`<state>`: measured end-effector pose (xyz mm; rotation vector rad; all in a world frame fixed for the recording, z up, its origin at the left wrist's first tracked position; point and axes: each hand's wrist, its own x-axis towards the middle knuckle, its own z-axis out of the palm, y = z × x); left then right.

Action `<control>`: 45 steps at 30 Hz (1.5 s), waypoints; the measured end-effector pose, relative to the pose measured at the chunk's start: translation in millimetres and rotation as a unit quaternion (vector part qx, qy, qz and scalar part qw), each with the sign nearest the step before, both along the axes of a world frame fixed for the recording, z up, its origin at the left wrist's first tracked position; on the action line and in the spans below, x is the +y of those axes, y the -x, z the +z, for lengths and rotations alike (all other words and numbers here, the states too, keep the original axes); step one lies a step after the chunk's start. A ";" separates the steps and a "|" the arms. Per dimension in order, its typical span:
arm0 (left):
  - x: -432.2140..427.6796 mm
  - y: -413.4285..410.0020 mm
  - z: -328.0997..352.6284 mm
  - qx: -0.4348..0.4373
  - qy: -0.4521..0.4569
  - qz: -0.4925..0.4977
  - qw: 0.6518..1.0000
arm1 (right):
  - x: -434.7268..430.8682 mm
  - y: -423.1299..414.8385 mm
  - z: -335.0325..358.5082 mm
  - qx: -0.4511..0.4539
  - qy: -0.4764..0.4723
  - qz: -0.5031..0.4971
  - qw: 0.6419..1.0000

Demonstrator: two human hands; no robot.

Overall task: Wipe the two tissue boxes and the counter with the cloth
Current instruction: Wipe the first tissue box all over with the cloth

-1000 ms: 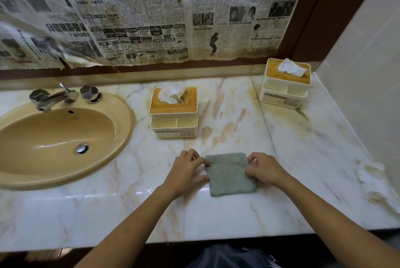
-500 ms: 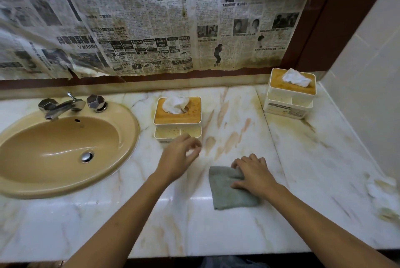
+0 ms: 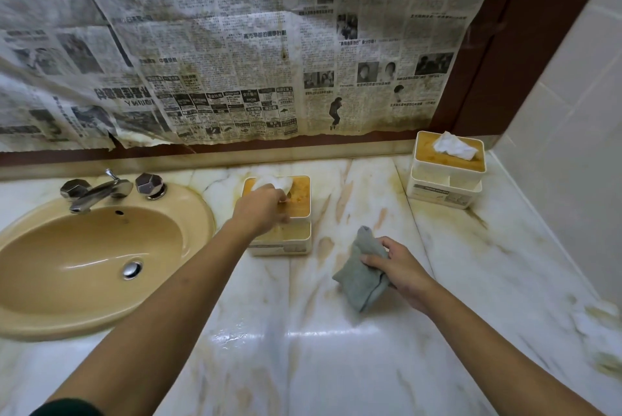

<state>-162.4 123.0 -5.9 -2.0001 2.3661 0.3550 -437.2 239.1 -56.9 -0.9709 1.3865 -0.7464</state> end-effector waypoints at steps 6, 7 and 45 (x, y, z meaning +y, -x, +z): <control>-16.5 -1.0 5.1 -0.039 -0.041 -0.043 0.997 | -2.1 5.1 8.6 -0.047 -0.023 -0.038 0.998; -18.0 -1.8 5.3 -0.045 -0.046 -0.050 0.997 | -2.4 4.4 9.2 -0.051 -0.030 -0.048 0.997; 13.1 -1.6 -16.4 0.134 -0.058 -0.112 0.983 | 0.1 -52.5 -6.4 -0.362 -0.154 -0.204 0.896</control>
